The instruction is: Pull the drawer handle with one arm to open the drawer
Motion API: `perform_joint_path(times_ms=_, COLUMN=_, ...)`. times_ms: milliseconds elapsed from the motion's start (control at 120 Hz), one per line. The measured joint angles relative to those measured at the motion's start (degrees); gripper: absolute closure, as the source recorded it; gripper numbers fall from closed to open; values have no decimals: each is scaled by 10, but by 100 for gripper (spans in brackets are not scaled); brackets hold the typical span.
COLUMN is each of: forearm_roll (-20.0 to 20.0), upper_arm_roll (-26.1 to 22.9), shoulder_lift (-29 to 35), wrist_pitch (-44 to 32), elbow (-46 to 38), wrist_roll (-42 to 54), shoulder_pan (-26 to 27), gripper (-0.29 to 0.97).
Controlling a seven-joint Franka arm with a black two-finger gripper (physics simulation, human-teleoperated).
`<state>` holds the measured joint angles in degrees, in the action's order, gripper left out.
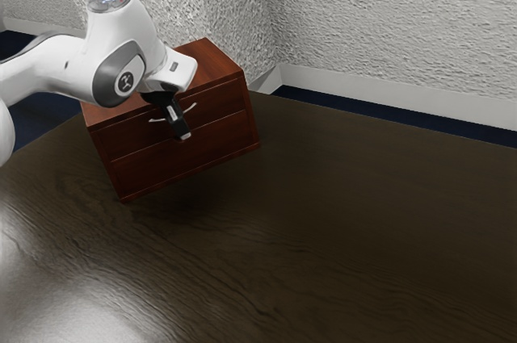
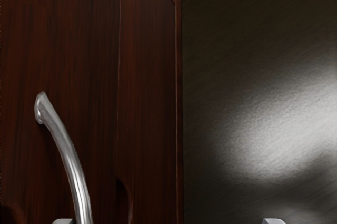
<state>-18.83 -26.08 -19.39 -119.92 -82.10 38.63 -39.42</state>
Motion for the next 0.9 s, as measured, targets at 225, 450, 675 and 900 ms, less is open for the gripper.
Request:
perform_joint_path(times_ms=225, forearm_roll=-2, upper_arm_roll=0, shoulder_lift=4, wrist_pitch=-7, elbow=-7, wrist_roll=-8, shoulder_pan=1, gripper=30)
perform_joint_path(times_ms=450, forearm_roll=0, upper_arm_roll=0, shoulder_lift=10, wrist_pitch=-19, elbow=-24, wrist_roll=-20, shoulder_pan=2, gripper=32)
perform_joint_path(times_ms=675, forearm_roll=14, upper_arm_roll=8, shoulder_lift=31, wrist_pitch=-33, elbow=-54, wrist_roll=-29, shoulder_pan=6, gripper=35)
perform_joint_path(times_ms=900, forearm_roll=21, upper_arm_roll=8, shoulder_lift=49, wrist_pitch=-41, elbow=-79, wrist_roll=-40, shoulder_pan=7, gripper=36)
